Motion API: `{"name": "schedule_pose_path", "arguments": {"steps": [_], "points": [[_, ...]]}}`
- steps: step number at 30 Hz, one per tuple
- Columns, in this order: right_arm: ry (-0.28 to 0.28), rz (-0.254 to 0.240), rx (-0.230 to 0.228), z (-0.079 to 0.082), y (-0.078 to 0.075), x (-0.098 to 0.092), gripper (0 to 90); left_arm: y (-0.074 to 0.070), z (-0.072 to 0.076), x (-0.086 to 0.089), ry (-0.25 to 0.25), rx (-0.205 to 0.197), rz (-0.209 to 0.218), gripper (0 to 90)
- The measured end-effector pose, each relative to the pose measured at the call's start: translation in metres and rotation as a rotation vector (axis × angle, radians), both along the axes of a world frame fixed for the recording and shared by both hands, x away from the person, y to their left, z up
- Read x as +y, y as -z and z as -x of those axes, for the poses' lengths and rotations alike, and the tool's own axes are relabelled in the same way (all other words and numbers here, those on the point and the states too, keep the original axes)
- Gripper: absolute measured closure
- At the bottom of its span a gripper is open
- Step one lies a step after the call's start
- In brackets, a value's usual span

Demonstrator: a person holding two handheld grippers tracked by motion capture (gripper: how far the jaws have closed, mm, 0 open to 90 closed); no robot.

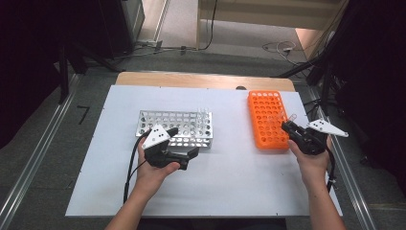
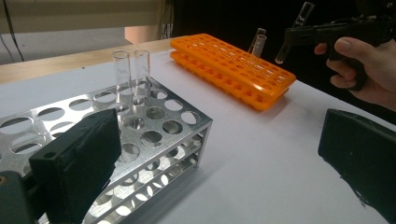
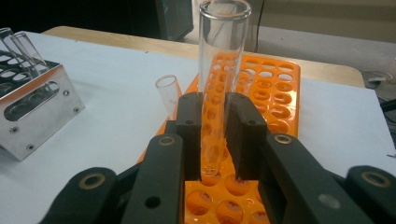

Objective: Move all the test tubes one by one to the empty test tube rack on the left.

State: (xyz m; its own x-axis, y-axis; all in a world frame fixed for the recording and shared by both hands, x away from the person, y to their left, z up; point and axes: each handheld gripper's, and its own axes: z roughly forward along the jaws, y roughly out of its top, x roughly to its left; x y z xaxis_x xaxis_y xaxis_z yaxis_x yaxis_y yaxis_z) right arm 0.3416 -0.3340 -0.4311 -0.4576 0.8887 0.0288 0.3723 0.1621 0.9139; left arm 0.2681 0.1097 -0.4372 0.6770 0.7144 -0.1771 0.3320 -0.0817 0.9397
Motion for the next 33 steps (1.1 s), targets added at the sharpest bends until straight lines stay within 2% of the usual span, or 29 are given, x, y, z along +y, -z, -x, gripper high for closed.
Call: {"name": "schedule_pose_path", "arguments": {"steps": [11,18,33], "points": [[-0.056,0.008,-0.021,0.009,-0.012,0.016,74.1,-0.002,0.001,0.001,-0.005,-0.004,0.006,0.0],[-0.104,0.026,-0.030,0.017,-0.014,0.038,74.2,-0.003,0.001,0.000,-0.008,-0.007,0.004,0.0],[-0.271,0.072,-0.034,0.038,-0.013,0.097,74.2,-0.009,0.004,-0.008,0.007,-0.013,0.014,0.3]]}}
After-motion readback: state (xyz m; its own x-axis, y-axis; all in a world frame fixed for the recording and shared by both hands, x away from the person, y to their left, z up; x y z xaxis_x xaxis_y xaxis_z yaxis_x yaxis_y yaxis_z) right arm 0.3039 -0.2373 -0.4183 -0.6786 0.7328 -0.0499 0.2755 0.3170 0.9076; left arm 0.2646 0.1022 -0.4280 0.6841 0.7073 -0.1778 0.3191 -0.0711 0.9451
